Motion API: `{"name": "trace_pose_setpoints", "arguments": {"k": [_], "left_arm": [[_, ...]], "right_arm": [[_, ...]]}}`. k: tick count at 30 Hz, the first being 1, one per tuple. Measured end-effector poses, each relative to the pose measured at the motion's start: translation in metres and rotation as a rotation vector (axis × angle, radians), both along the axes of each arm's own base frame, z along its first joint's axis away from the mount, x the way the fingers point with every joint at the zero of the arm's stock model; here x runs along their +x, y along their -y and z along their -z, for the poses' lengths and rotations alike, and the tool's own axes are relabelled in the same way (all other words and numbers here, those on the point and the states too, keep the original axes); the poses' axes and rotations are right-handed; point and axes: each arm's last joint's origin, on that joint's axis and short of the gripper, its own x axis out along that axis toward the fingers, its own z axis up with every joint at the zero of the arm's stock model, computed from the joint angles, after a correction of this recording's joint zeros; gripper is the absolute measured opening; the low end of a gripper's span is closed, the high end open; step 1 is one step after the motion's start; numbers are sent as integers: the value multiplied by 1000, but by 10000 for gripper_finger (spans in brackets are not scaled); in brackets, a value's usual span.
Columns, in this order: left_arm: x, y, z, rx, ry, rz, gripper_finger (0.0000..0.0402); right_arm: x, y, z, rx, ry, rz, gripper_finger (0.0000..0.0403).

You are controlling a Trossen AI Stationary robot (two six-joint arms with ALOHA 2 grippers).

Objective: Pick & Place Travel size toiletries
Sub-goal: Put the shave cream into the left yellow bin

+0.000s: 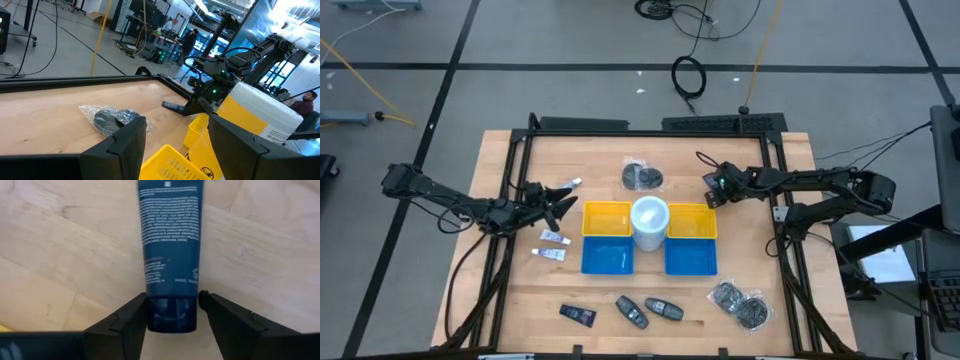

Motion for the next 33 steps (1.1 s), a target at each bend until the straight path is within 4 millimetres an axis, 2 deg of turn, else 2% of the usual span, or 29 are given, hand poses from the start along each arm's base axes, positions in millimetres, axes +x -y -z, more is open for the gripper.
{"name": "trace_pose_setpoints", "arguments": {"k": [5,21,28,33], "left_arm": [[0,0,0,0,0,0,214],[0,0,0,-1,0,0,214],[0,-1,0,26,-15,-25,214],[0,-1,-1,-27,22,-25,214]], "right_arm": [[0,0,0,-7,-6,-23,118],[-1,0,-5,-38,-4,-80,119],[-5,-3,-24,-95,90,-90,119],[-11,-6,-44,-156,197,-97,119]]}}
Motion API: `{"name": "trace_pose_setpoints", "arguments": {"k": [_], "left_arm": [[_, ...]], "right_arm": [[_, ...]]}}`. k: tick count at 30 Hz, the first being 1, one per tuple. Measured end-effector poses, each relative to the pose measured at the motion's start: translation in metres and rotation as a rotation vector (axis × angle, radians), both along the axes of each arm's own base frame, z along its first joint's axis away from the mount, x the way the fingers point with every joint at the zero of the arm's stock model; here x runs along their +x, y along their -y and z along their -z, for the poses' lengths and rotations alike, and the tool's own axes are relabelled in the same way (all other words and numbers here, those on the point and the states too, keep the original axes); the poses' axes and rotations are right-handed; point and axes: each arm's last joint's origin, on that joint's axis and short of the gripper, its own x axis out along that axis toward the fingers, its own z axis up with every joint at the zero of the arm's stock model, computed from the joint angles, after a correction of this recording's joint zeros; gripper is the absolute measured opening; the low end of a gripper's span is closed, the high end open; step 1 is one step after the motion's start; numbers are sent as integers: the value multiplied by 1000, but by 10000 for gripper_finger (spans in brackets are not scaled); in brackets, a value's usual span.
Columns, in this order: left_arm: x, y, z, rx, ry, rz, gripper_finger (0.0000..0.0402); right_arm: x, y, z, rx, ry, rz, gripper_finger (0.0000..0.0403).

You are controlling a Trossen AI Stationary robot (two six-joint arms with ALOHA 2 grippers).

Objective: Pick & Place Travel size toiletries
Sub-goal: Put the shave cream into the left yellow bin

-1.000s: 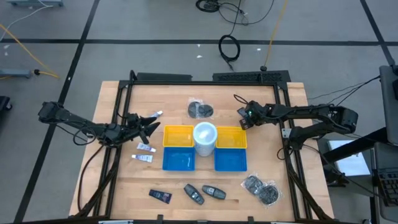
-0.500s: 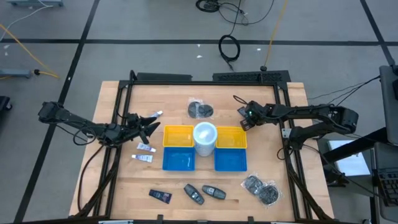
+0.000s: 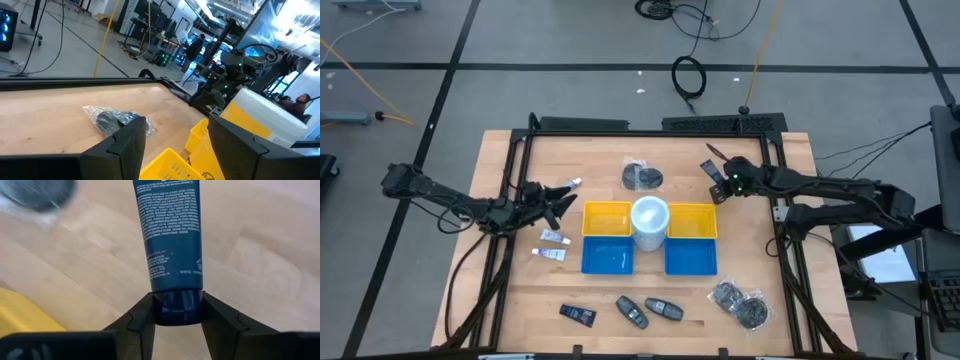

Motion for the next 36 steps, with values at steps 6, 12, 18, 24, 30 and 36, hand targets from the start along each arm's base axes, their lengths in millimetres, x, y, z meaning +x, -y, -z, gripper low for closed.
{"name": "trace_pose_setpoints", "arguments": {"k": [6,12,18,24,30,36], "left_arm": [[0,0,-5,-49,75,2,214],[4,2,-6,-37,83,36,214],[9,4,-1,-50,59,37,214],[14,5,0,-38,64,37,214],[16,6,-3,-24,95,55,214],[26,12,-19,24,107,152,214]], "right_arm": [[3,-13,-26,-74,206,-119,119],[9,-33,-41,-129,324,-252,119],[17,-53,-49,-163,399,-377,119],[20,-72,-50,-187,403,-466,119],[26,-96,-56,-217,466,-558,119],[35,-117,-63,-284,565,-650,119]]}}
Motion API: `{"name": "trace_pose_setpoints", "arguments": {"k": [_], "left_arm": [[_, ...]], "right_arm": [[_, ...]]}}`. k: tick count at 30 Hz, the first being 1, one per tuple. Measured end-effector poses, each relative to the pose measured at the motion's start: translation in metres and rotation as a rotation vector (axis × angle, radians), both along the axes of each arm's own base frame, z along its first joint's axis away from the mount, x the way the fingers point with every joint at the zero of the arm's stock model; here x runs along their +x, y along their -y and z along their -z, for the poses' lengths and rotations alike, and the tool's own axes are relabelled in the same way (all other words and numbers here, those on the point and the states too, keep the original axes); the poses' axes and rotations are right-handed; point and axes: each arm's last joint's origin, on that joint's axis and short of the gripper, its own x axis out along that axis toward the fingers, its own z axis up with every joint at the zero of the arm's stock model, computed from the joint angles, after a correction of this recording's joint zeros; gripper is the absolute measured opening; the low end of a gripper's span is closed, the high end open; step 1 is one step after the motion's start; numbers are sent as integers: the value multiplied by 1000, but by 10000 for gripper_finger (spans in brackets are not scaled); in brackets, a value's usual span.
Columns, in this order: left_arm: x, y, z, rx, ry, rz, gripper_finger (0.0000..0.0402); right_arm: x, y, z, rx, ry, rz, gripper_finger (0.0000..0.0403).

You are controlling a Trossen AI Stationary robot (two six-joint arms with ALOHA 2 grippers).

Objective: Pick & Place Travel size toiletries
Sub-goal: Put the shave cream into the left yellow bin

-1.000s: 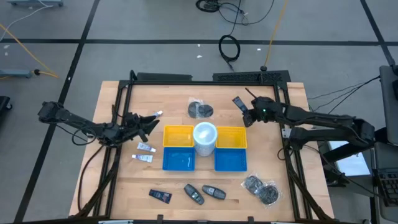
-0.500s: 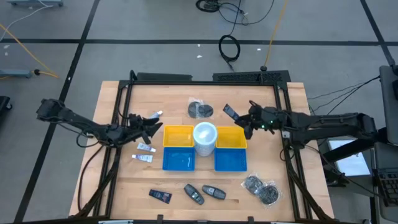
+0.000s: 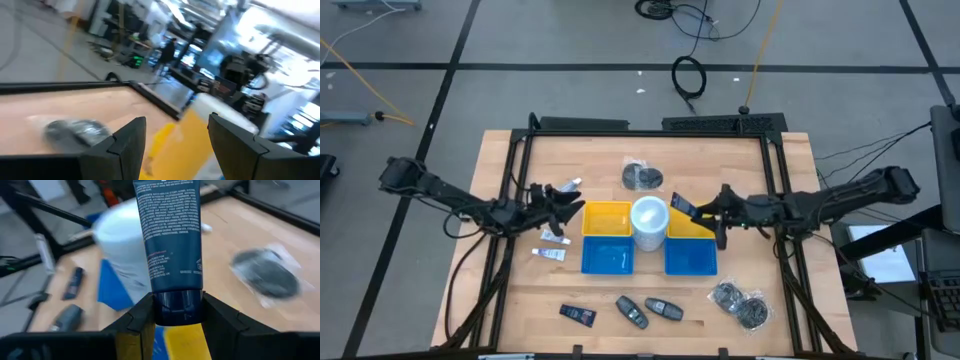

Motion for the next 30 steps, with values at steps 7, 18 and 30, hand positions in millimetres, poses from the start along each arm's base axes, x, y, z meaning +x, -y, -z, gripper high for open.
{"name": "trace_pose_setpoints", "arguments": {"k": [7,18,30], "left_arm": [[34,13,-33,86,-17,84,214],[92,34,-75,61,-34,241,214],[117,44,-105,9,-147,280,214]], "right_arm": [[25,-24,-9,-67,-1,-68,119],[77,-60,-38,-410,-197,-10,119],[96,-76,-59,-550,-289,23,119]]}}
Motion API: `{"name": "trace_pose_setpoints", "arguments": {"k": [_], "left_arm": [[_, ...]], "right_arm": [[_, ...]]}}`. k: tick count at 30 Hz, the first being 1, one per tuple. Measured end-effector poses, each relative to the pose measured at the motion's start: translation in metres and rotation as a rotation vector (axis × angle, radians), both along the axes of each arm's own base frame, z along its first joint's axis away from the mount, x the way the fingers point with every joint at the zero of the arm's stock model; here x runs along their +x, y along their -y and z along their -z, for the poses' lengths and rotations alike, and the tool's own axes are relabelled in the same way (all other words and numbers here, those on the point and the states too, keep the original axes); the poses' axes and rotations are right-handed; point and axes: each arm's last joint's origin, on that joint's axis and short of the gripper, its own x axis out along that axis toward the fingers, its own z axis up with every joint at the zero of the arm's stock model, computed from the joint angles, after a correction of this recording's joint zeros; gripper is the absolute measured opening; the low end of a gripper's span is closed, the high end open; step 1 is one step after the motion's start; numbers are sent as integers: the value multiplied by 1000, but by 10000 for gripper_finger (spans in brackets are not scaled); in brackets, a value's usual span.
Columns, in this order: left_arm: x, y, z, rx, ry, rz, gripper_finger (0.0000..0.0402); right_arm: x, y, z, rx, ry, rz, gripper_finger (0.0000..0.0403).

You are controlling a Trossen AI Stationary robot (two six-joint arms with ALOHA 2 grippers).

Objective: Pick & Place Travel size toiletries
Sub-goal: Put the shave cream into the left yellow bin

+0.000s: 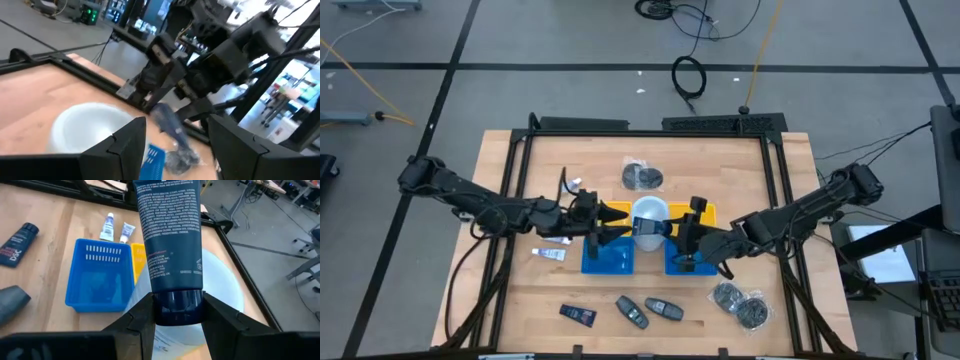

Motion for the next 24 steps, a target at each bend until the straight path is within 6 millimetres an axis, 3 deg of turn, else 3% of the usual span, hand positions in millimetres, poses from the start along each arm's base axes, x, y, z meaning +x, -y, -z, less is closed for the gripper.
{"name": "trace_pose_setpoints", "arguments": {"k": [18,24], "left_arm": [[22,-10,19,-101,-18,-33,212],[22,-9,18,-97,-7,-30,154]], "right_arm": [[4,6,0,-61,0,38,119],[3,6,1,-63,-6,38,119]]}}
